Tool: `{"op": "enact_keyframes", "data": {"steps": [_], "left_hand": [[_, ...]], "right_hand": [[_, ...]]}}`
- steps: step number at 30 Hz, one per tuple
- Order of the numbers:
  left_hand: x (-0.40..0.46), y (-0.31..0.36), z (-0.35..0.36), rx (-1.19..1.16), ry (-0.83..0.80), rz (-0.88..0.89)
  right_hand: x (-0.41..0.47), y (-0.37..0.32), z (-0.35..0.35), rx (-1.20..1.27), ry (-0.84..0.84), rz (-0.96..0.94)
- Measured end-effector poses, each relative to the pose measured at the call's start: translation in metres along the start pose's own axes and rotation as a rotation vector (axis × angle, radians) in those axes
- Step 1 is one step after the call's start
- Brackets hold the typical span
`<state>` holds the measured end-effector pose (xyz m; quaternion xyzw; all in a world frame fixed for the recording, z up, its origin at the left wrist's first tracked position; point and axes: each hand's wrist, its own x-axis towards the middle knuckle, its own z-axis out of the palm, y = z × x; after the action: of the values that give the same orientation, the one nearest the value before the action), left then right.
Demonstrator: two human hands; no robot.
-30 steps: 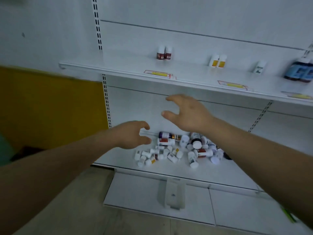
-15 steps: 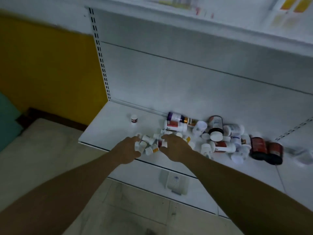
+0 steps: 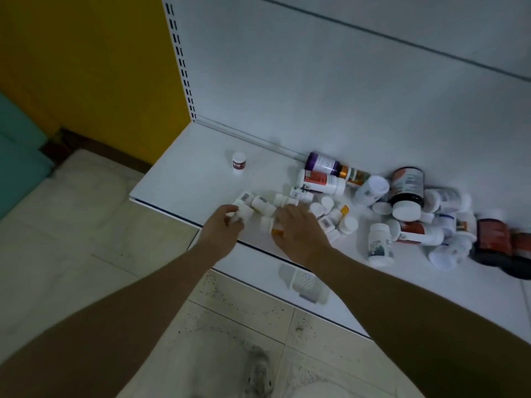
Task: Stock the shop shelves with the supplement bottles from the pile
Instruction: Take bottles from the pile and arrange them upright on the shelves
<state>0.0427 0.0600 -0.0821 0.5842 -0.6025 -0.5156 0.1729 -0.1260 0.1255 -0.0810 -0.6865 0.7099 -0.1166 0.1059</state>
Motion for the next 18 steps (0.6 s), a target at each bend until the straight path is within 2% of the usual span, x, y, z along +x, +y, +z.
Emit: {"op": "enact_keyframes", "data": {"steps": [3,5,8,12,18], "left_hand": [[-0.030,0.027,-0.023,-0.660,-0.119,-0.245],[-0.056,0.047,-0.040,-0.859,-0.180,-0.239],[-0.098,0.073,-0.065,-1.044,-0.280,-0.124],[-0.152,0.110,-0.093,-1.154,-0.359,-0.028],[-0.221,0.164,-0.124,-1.060,-0.547,0.204]], "right_hand": [[-0.013,-0.021,-0.032,0.586,0.042,0.367],[-0.023,-0.043,-0.060,0.991,0.037,0.527],[-0.041,-0.080,-0.103,1.381,0.073,0.519],[-0.072,-0.123,-0.152,1.620,0.202,0.415],[-0.125,-0.176,-0.225,1.603,0.410,0.274]]}}
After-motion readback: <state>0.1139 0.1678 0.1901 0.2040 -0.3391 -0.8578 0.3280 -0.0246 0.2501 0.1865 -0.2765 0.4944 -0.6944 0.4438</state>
